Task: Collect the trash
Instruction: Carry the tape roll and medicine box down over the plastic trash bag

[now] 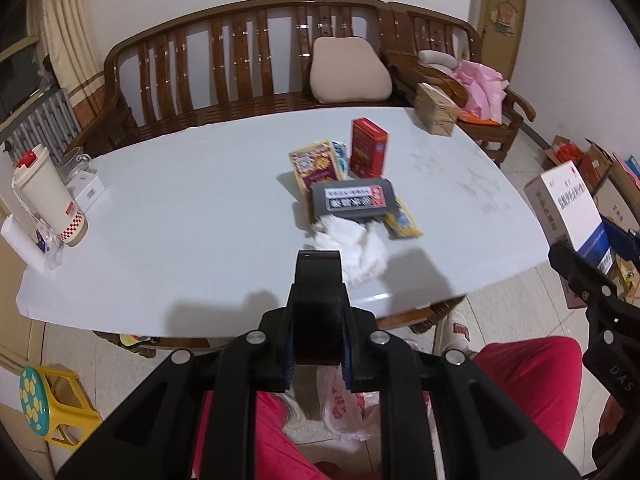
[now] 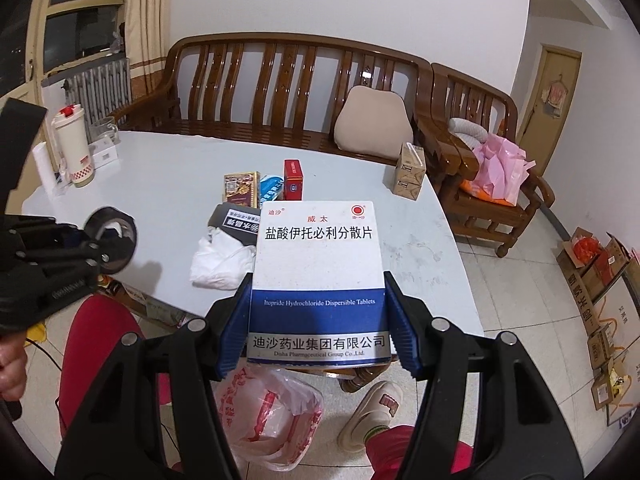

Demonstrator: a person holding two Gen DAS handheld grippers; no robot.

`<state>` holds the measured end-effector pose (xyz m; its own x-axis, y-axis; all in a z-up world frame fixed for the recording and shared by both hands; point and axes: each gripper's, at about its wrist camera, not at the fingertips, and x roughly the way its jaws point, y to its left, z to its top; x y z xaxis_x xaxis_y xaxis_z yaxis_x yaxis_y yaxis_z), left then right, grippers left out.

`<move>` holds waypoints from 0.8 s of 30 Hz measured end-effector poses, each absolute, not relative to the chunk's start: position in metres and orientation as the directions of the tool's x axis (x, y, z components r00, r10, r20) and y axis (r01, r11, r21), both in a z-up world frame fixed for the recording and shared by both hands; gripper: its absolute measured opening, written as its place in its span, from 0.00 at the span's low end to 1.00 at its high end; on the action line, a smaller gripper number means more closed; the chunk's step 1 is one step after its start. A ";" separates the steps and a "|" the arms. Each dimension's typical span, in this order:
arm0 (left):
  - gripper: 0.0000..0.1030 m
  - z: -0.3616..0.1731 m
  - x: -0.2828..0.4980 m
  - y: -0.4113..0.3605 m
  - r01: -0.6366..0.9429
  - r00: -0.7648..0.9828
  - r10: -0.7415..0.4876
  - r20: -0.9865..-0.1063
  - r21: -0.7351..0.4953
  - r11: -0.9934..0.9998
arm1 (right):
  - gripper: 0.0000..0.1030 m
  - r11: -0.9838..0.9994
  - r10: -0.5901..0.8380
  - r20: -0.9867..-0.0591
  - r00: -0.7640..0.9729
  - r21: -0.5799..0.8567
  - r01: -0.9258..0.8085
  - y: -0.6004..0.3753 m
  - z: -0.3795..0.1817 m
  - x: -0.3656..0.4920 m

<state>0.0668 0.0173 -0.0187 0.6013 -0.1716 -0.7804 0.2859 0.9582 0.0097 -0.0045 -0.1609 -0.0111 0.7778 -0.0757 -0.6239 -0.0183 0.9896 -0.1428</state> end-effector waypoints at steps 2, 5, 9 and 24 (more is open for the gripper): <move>0.17 -0.020 0.060 0.015 0.296 0.600 -0.178 -0.780 0.009 0.955 | 0.59 0.990 -0.074 -0.622 0.780 -0.143 -0.020 -0.160 -0.011 -0.012; 0.17 -0.022 0.050 0.012 0.304 0.602 -0.182 -0.777 0.013 0.953 | 0.59 0.989 -0.073 -0.619 0.782 -0.145 -0.022 -0.158 -0.012 -0.023; 0.17 -0.030 0.040 0.010 0.310 0.602 -0.178 -0.779 0.022 0.951 | 0.59 0.989 -0.064 -0.619 0.782 -0.143 -0.032 -0.152 -0.016 -0.035; 0.17 -0.095 0.025 0.009 0.352 0.470 -0.186 -0.863 -0.010 0.936 | 0.59 0.992 -0.031 -0.666 0.746 -0.110 -0.057 -0.146 -0.050 -0.051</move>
<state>0.0253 0.0089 -0.0954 0.4702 -0.1860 -0.8627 0.3522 0.9359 -0.0098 -0.0514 -0.1461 -0.0503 0.7456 -0.0307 -0.6657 -0.0570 0.9923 -0.1096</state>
